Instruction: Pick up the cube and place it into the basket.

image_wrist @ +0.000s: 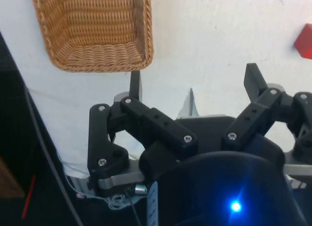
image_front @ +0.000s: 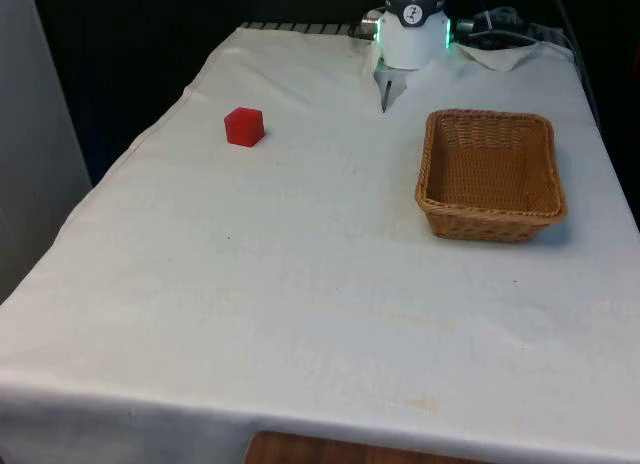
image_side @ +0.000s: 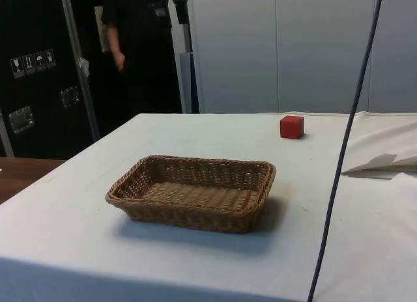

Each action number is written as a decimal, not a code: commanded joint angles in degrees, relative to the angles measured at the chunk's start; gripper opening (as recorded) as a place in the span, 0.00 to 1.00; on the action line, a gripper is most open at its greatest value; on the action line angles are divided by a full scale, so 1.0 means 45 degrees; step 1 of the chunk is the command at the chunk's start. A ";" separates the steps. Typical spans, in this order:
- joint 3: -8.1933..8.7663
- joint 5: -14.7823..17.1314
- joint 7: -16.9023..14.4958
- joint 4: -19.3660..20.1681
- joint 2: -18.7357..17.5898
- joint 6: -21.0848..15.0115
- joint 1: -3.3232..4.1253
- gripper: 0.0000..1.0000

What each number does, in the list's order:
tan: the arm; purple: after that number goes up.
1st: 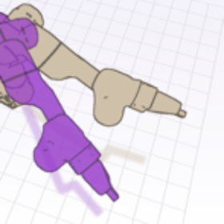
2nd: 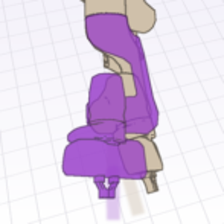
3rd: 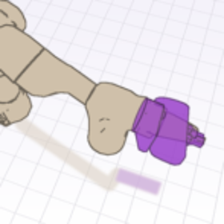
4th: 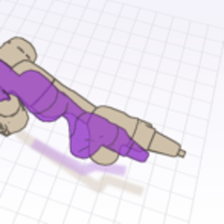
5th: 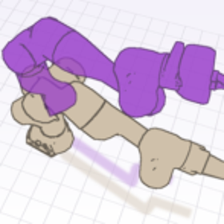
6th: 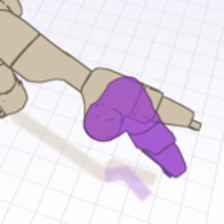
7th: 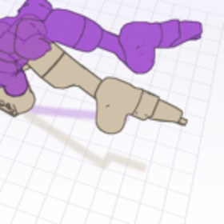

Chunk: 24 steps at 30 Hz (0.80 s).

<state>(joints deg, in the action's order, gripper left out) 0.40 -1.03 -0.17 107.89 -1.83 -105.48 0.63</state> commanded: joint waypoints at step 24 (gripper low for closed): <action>0.0191 -0.1477 0.0000 0.3043 0.2228 -0.0789 -0.0038 1.00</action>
<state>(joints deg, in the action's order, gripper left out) 1.20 -7.22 -0.11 120.78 7.62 -108.17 0.63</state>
